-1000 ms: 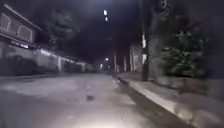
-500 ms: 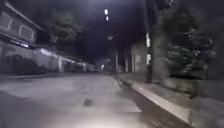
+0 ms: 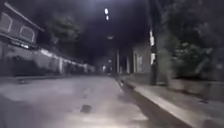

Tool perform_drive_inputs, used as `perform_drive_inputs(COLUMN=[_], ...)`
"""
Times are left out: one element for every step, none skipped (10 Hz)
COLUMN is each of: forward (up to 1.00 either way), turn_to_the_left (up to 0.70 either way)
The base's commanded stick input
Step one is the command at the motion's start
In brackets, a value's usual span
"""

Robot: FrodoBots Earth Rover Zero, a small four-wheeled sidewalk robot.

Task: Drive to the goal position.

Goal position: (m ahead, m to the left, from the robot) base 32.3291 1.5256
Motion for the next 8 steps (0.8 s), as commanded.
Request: perform_drive_inputs(forward=[0.49,0.49,0.49,0.49,0.49,0.49,0.49,0.49], turn_to_the_left=[0.04,0.04,0.04,0.04,0.04,0.04,0.04,0.03])
